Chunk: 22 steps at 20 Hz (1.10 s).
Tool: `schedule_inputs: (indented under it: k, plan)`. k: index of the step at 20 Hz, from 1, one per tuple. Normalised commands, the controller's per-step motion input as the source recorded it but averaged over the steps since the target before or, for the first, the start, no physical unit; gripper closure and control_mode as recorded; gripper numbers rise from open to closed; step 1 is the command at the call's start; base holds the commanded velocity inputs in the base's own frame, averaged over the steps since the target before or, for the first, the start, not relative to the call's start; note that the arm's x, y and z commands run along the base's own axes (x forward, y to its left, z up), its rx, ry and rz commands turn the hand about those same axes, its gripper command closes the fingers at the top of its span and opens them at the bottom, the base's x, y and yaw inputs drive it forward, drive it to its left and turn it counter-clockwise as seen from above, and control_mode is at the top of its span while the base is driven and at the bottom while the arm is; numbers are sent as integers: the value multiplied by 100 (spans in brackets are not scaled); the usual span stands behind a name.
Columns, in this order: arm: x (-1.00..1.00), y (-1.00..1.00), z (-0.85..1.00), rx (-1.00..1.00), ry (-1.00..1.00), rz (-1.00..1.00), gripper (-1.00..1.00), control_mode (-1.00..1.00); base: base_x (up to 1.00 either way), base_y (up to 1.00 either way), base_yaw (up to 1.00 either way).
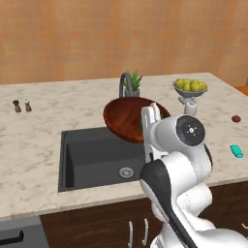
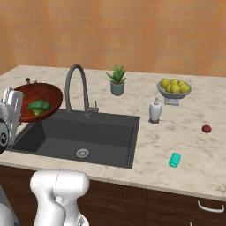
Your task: Pick the broccoli from the sink and place it in the bowl. Then pick the bowl and place it in the microwave. Then close the microwave door and press the start button.
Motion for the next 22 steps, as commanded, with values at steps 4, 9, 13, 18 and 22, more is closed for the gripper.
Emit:
schedule_inputs:
  k: [4, 9, 13, 18, 22]
  plan:
    - [-22, -73, 21, 0, 0, -11, 100, -100, 0, 0, 0]
    - [-12, -85, 8, 0, 1, -11, 100, -100, 0, 0, 0]
    - [-14, -88, 2, 0, 0, -5, 100, -100, 0, 0, 0]
    - [-3, -63, 0, -2, -1, 0, 100, -100, 0, 0, 0]
    - [-3, -23, 2, -10, -21, 0, 100, -100, 0, 0, 0]
